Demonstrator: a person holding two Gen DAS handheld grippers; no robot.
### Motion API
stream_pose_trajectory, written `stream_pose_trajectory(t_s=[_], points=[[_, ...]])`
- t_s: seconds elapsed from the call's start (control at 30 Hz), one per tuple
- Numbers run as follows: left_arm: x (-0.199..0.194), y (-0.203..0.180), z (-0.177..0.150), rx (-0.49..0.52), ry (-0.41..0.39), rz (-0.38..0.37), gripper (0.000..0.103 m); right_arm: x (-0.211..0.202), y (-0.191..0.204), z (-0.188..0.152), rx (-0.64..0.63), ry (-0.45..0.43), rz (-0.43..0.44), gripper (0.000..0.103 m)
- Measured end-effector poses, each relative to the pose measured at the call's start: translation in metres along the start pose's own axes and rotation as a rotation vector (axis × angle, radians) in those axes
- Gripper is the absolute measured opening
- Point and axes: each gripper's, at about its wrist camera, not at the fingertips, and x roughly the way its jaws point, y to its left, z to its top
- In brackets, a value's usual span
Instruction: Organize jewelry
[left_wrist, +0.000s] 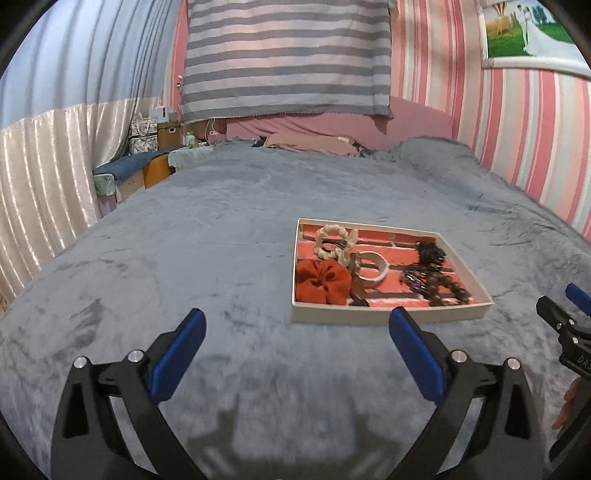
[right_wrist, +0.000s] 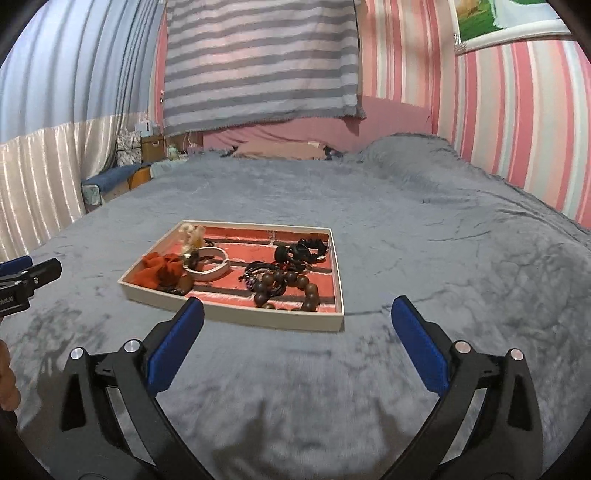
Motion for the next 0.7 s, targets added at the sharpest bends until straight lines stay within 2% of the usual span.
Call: stream_pose_trajectory(t_s=[0.37,0.6,0.7], points=[[-0.111,-0.025,-0.04,0.028,-0.11,0.026,0.097,-0.112,-0.002,-0.031,0.053,-0.02,-0.014,0.099],[-0.154,-0.035,-0.057,0.034,-0.134,-0.011,0.097,-0.165,-0.002,-0.042,0.053,-0.059,-0.03,0.099],[-0.164,-0.036,-0.062,0.033,-0.142,-0.003,0.097,-0.178,0.0,-0.045,0.042,-0.072,-0.031,0.099]])
